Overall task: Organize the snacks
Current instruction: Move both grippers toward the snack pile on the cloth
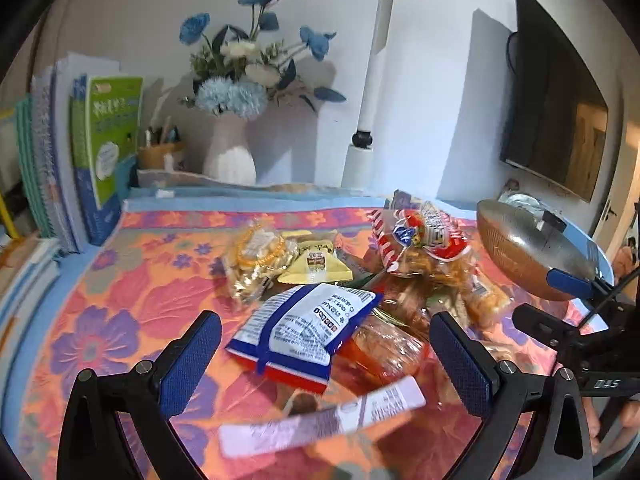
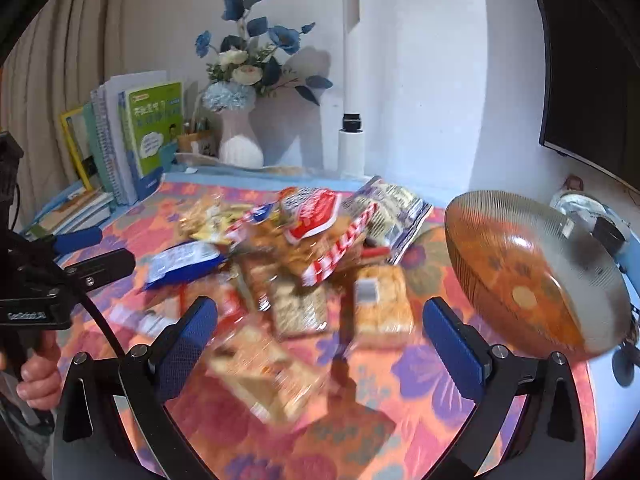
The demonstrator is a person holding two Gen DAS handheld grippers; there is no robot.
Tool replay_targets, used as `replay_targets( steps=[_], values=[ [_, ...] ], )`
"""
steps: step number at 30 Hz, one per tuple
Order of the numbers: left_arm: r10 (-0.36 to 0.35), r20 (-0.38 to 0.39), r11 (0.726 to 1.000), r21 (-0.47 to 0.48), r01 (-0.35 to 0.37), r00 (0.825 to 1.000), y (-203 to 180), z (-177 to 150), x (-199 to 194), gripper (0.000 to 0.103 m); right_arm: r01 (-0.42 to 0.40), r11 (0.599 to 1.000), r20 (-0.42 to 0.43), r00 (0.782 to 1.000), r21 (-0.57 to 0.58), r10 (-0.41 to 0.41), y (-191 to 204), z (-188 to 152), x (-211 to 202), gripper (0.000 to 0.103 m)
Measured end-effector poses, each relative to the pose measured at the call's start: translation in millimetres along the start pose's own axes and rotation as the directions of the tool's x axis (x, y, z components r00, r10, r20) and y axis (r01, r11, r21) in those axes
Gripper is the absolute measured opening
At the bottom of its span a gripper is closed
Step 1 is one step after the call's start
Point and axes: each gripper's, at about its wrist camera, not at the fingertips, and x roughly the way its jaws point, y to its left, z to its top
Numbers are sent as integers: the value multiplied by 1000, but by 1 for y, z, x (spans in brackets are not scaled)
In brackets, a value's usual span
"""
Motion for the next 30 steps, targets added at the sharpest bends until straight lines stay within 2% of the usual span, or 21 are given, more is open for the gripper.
replay_targets(
  steps=[2,4,13,20,30],
  values=[
    [-12,-34,1000,-23,11,999,6,-9,15,103,14,1000,-45,999,3,-14,-11,-2,19,103],
    [-16,-64,999,-43,14,998,10,-13,20,103,-9,999,-99,995,32,13,-14,-7,32,103],
    [-70,-52,991,-116,63,996,26,-15,21,103,-45,997,-87,995,56,50,-21,-9,37,103],
    [-66,-66,992,-113,59,996,25,-15,24,103,-80,996,-70,994,28,82,-28,-10,40,103],
    [-66,-83,990,-132,55,994,29,-17,27,103,-74,997,-59,995,20,75,-23,-9,36,103]
  ],
)
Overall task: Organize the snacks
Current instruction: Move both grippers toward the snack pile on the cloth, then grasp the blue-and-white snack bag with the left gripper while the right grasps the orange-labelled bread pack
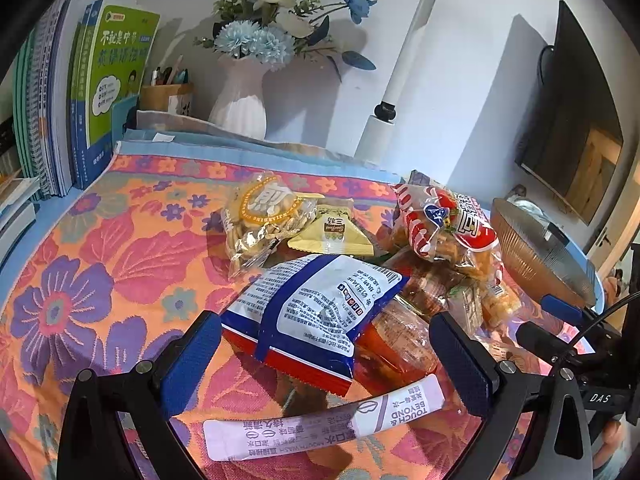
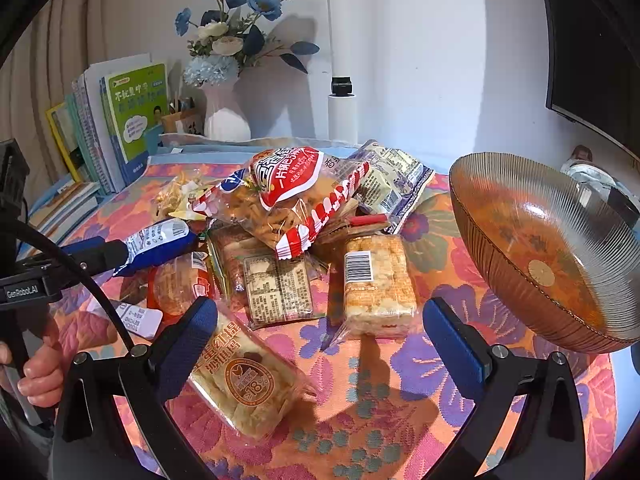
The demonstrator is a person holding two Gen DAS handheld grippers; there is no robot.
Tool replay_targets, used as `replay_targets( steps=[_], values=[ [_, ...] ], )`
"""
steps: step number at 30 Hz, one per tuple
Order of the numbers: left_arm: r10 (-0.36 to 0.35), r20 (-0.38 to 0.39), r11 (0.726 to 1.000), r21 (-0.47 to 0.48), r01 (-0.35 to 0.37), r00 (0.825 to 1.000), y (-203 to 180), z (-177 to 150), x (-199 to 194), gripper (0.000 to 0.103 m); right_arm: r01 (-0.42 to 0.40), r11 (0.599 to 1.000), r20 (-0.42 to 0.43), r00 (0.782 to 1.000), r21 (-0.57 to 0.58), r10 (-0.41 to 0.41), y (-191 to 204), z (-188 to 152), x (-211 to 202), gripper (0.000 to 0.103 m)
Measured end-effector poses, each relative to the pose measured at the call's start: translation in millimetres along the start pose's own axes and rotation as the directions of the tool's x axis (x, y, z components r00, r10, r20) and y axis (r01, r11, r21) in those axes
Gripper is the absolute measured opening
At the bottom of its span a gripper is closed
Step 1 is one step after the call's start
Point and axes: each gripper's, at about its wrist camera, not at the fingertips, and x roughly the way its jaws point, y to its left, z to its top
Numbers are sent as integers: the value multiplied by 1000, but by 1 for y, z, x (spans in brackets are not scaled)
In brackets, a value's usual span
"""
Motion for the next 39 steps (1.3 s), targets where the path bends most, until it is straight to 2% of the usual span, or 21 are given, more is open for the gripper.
replay_targets(
  steps=[8,20,23,26,30,32,37,39],
  values=[
    [23,-12,1000,6,-22,1000,-1,0,3,103,-7,1000,3,1000,-4,7,0,-1,0,103],
    [-14,-39,998,-60,11,999,11,2,7,103,-11,1000,2,1000,-3,11,0,1,1,103],
    [-43,-58,997,-64,40,997,13,7,5,103,-30,1000,0,1000,-2,30,-2,2,0,103],
    [-32,-55,999,-23,31,998,11,16,-5,103,-84,996,-5,996,6,84,-5,2,-5,103],
    [-92,-126,995,29,96,988,10,35,-6,103,-126,992,-23,992,-29,126,-2,5,-15,103],
    [-121,-179,989,65,134,976,10,43,0,103,-161,985,-38,986,-55,159,0,7,-19,103],
    [-86,-263,977,166,133,961,10,46,26,103,-205,970,-101,976,-130,193,8,8,-16,103],
    [-81,-297,977,165,135,952,14,44,39,103,-224,959,-142,969,-174,201,15,7,-10,103]
  ],
)
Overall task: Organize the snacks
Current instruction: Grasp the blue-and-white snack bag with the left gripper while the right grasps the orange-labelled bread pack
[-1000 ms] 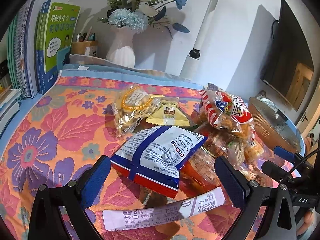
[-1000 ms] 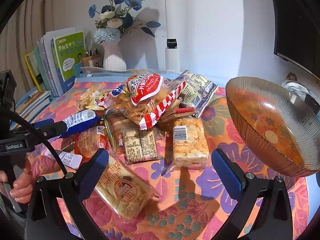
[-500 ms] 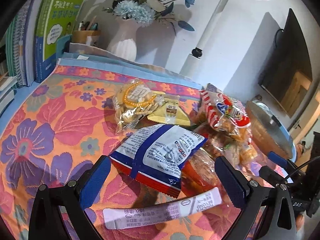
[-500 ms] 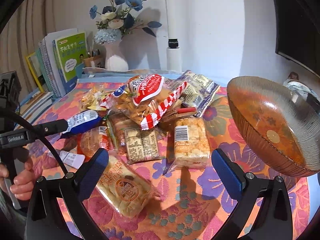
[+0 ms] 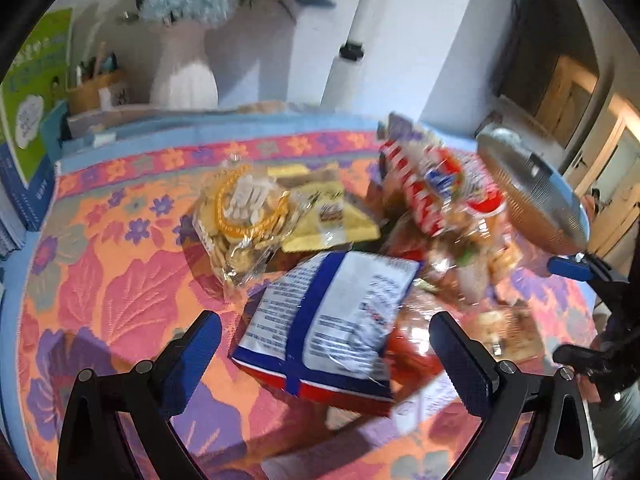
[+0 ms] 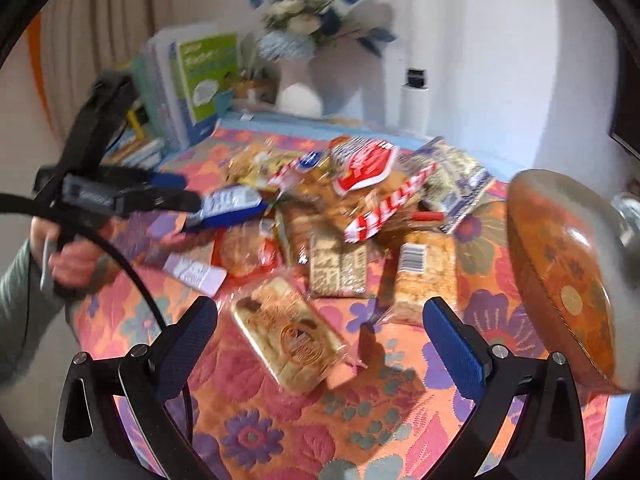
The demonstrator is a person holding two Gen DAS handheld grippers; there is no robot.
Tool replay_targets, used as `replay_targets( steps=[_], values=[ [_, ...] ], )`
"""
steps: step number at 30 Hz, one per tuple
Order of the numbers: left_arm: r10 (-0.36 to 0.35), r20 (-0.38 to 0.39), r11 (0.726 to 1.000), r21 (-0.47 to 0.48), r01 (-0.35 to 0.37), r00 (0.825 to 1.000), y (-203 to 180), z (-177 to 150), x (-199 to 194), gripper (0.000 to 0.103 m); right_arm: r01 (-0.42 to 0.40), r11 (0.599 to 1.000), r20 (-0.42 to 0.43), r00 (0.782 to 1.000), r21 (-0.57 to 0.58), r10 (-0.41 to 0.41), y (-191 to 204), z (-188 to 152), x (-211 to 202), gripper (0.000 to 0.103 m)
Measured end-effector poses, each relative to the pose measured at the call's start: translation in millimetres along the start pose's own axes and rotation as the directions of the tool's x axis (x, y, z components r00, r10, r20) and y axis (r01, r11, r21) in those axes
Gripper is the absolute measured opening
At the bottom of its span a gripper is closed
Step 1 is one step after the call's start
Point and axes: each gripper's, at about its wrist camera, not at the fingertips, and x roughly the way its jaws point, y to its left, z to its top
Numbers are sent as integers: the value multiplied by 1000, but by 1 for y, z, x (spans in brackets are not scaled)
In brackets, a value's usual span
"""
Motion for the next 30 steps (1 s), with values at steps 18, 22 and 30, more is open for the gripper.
replay_targets(
  steps=[18,22,30],
  values=[
    [-67,-54,997,-50,64,996,12,0,24,71,-107,987,-194,977,-116,83,14,-3,56,67],
    [-37,-30,998,-52,36,999,8,-6,14,68,-91,988,-180,981,-122,68,19,-6,50,55],
    [-29,25,998,-46,30,999,-9,-9,-24,67,-61,996,-124,991,-65,53,18,-18,12,45]
  ],
)
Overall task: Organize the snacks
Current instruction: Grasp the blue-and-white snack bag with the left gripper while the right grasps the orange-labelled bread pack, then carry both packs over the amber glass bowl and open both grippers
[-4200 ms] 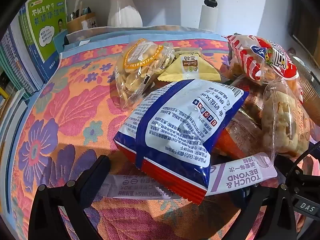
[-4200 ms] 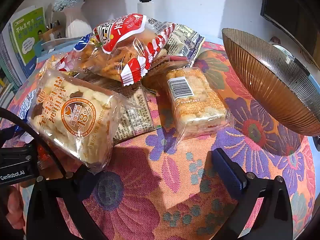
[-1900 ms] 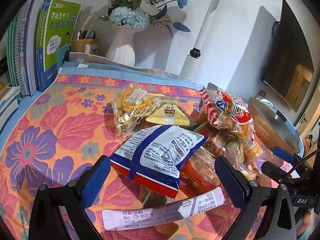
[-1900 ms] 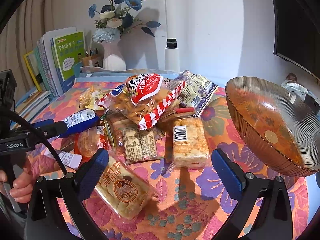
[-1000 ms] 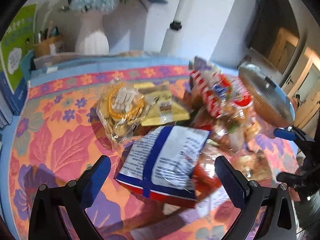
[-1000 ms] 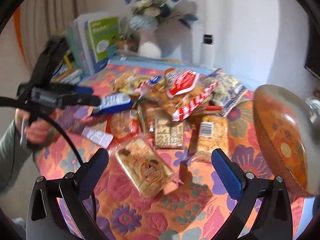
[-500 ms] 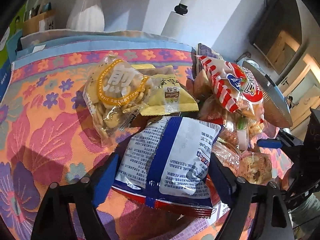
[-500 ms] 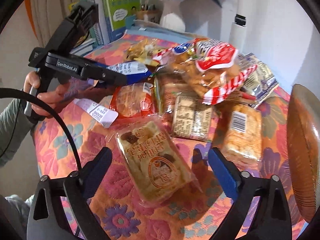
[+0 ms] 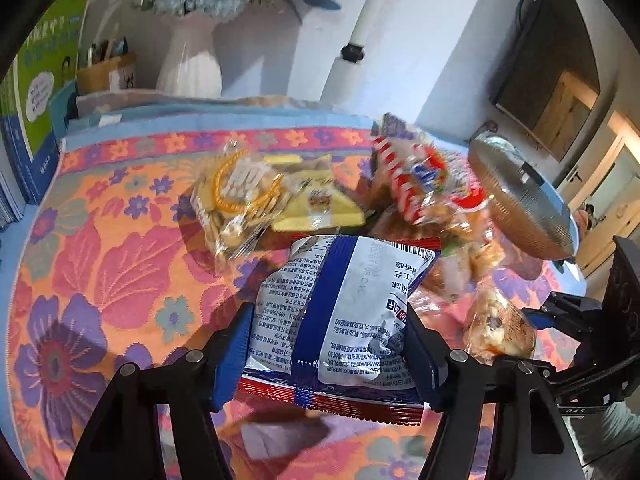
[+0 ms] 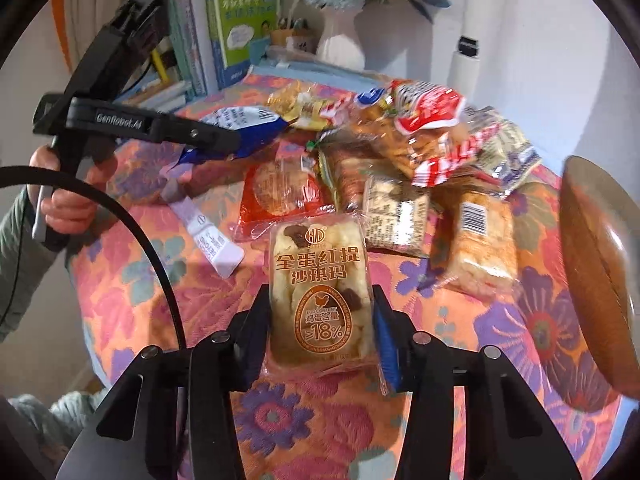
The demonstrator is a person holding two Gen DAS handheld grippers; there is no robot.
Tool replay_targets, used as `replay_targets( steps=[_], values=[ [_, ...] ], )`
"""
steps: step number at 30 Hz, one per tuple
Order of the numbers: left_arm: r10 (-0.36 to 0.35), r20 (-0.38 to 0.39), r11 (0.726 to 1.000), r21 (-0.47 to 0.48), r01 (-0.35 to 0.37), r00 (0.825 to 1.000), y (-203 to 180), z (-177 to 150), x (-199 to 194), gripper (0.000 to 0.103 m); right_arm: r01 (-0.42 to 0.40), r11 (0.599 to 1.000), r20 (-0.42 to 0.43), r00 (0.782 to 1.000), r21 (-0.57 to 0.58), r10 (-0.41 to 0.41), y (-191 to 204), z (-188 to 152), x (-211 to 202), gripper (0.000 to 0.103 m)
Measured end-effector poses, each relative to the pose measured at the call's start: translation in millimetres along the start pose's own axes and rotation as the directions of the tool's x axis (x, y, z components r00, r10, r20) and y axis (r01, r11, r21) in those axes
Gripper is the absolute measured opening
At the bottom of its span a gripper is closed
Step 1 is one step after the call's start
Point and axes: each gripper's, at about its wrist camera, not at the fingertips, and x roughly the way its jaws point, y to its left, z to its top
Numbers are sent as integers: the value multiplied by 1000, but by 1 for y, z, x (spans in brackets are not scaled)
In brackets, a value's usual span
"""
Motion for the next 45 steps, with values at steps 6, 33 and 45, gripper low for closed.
replay_targets(
  steps=[6,33,45],
  values=[
    [-49,84,996,77,43,995,-50,22,-31,67,67,993,120,990,102,-79,-15,1,-59,45],
    [-153,86,974,184,135,984,-212,104,18,84,285,736,134,881,615,-453,-136,-16,-151,70],
    [444,253,896,-101,-433,860,-24,-28,-63,90,-87,961,307,952,262,2,-27,15,-57,83]
  ],
)
